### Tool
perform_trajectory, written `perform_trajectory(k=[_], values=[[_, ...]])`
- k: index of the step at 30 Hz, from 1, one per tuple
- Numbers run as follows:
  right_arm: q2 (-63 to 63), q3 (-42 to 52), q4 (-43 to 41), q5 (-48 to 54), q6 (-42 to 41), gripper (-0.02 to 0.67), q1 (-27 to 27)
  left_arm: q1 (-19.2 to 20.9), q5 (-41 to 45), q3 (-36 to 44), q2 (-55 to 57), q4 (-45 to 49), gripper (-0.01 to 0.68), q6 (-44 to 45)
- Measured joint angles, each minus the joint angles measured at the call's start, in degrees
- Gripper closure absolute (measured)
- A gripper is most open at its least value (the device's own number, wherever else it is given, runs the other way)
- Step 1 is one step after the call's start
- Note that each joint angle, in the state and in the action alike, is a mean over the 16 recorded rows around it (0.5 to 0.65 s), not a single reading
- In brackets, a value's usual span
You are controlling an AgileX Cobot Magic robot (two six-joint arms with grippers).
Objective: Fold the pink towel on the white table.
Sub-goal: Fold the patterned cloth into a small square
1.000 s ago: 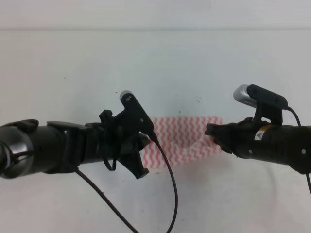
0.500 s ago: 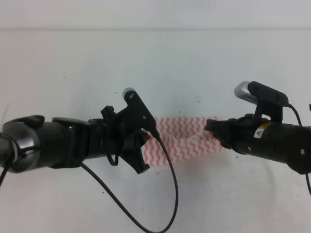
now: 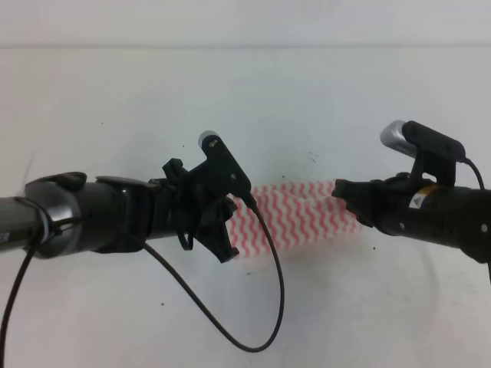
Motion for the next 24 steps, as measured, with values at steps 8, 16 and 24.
perform_trajectory(k=[8,16,24], values=[[2.49,-3.22,-1.17,2.1,-0.02,0.665,-0.3,0.04,-1.2,-1.2,1.01,0.0,0.676,0.23],[4.96,-6.21,-2.21,3.59,-0.04,0.665,-0.6,0.08,-2.42,-2.24,1.53,-0.03,0.676,0.54],[6.06,-7.54,-2.6,4.33,-0.01,0.665,-0.95,0.08,-2.73,-3.7,2.74,-0.07,0.676,0.7]])
